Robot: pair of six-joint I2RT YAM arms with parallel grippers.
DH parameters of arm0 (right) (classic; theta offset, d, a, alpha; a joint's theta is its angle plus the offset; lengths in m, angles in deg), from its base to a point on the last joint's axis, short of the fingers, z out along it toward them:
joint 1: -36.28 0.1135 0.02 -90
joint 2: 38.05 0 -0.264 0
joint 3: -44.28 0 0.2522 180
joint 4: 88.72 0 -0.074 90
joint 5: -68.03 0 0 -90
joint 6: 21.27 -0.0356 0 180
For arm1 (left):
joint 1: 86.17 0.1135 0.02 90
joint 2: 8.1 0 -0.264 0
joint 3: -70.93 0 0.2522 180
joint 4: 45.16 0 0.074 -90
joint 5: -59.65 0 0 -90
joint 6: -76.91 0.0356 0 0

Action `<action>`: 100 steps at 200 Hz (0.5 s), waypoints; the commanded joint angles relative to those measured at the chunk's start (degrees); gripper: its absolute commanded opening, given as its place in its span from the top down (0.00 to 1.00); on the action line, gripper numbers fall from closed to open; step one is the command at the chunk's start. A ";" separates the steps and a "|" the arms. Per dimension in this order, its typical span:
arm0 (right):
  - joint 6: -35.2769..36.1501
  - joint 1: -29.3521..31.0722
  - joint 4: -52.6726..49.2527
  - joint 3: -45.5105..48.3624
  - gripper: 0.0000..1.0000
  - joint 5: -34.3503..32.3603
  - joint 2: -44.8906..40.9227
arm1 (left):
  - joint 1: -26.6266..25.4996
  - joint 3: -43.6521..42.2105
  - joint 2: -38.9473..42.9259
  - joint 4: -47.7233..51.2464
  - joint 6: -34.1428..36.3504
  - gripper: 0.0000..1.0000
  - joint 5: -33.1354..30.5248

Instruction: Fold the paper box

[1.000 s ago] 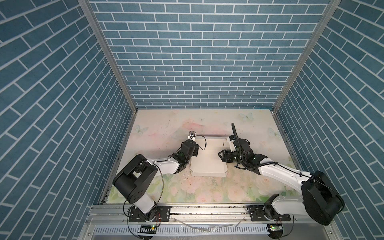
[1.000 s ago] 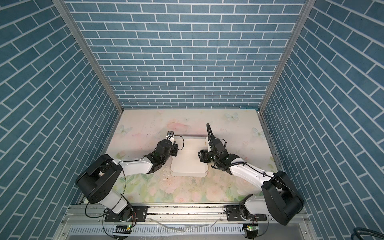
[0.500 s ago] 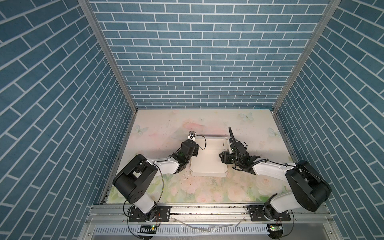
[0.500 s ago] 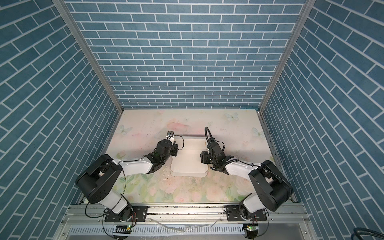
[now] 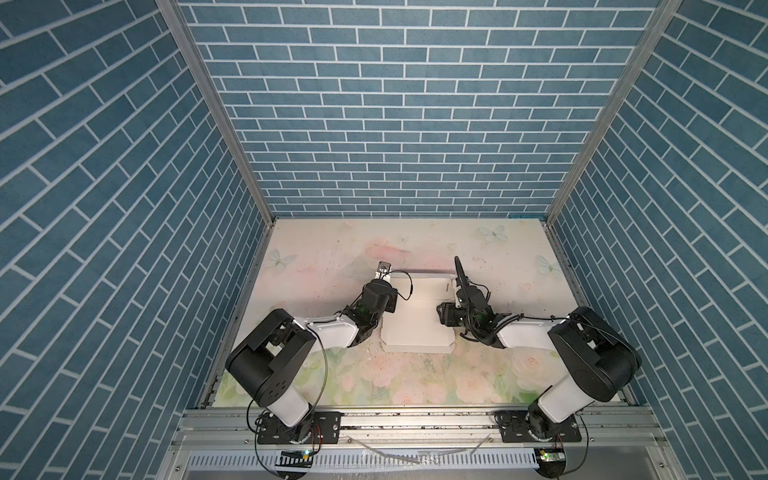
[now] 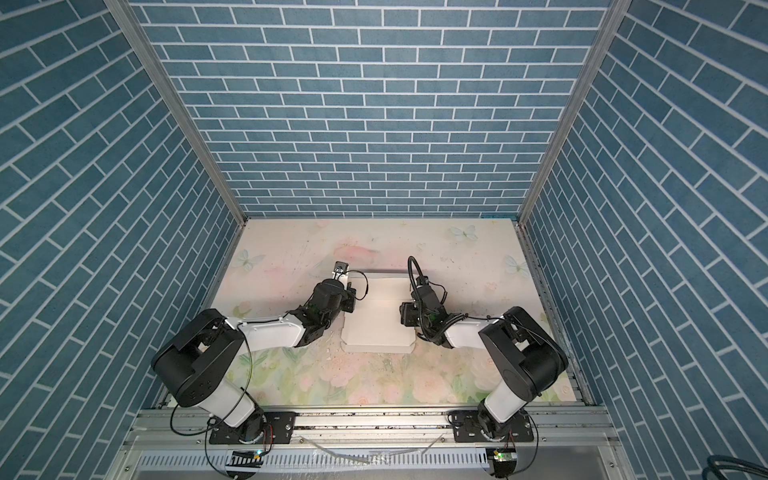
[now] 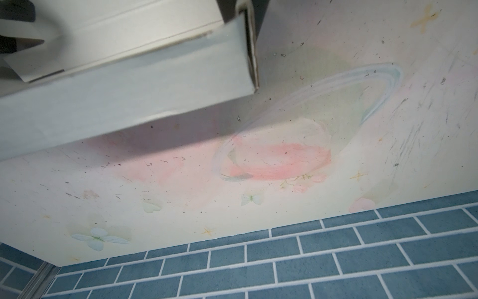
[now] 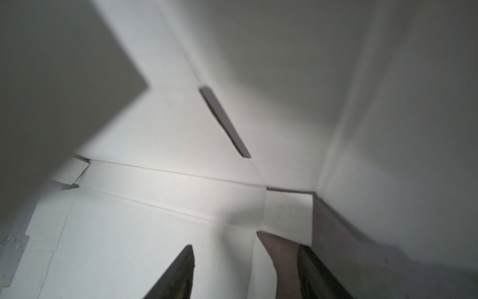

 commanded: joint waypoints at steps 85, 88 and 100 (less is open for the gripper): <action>6.70 4.07 6.54 -1.13 0.40 0.96 2.48 | -0.49 -0.25 -2.39 1.21 -1.57 1.00 0.93; 6.60 4.09 6.52 -1.07 0.40 0.86 2.23 | -0.44 -0.31 -2.39 1.29 -1.60 1.00 0.89; 6.05 4.18 5.81 -0.46 0.40 -0.03 1.09 | -0.46 -0.29 -2.25 1.42 -1.65 1.00 0.55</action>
